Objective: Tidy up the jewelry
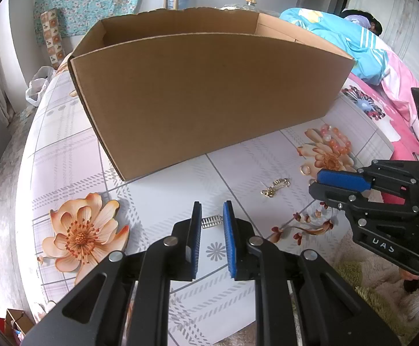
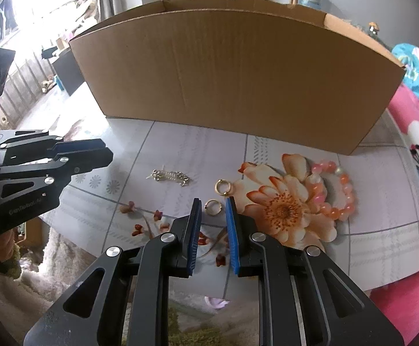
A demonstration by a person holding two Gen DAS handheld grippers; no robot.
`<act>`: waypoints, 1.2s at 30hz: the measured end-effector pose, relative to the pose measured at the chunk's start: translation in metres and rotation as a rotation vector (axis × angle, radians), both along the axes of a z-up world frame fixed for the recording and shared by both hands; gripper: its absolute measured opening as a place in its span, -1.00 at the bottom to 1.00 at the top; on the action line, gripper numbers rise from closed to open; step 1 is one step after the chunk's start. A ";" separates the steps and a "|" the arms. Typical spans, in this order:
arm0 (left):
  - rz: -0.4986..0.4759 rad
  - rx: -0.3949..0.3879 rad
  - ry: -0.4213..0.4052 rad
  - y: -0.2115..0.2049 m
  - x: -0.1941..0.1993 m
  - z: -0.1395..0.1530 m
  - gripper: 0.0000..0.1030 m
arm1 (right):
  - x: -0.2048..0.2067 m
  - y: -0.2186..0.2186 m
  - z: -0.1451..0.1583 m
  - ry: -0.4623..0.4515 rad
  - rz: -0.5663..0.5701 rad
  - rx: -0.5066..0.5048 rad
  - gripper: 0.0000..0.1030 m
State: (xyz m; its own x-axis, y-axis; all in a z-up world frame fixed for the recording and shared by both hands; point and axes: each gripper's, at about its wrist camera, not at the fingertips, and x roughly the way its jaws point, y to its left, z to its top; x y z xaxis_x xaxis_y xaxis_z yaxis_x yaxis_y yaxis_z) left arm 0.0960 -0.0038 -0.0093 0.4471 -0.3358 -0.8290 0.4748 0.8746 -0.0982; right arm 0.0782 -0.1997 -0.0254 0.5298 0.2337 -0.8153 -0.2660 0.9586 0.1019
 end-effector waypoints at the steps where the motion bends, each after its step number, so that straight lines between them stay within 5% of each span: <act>1: 0.000 0.000 0.000 0.000 0.000 0.000 -0.72 | 0.000 0.002 0.000 -0.005 0.016 -0.014 -0.65; 10: -0.003 0.002 -0.003 -0.001 0.000 0.000 -0.72 | 0.000 0.013 -0.003 -0.025 0.111 -0.060 -0.83; 24: -0.007 0.005 -0.022 -0.002 -0.005 0.007 -0.72 | -0.002 0.004 0.000 -0.031 0.108 -0.026 -0.84; 36: -0.060 -0.063 -0.163 0.007 -0.031 0.071 -0.72 | -0.013 -0.022 0.058 -0.172 0.111 0.071 -0.84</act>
State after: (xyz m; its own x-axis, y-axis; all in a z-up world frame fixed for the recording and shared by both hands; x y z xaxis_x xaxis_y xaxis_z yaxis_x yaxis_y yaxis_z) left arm 0.0647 0.0033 0.0619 0.5515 -0.4151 -0.7236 0.5404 0.8386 -0.0692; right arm 0.0647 -0.2216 0.0327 0.6272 0.3520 -0.6948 -0.3889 0.9144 0.1123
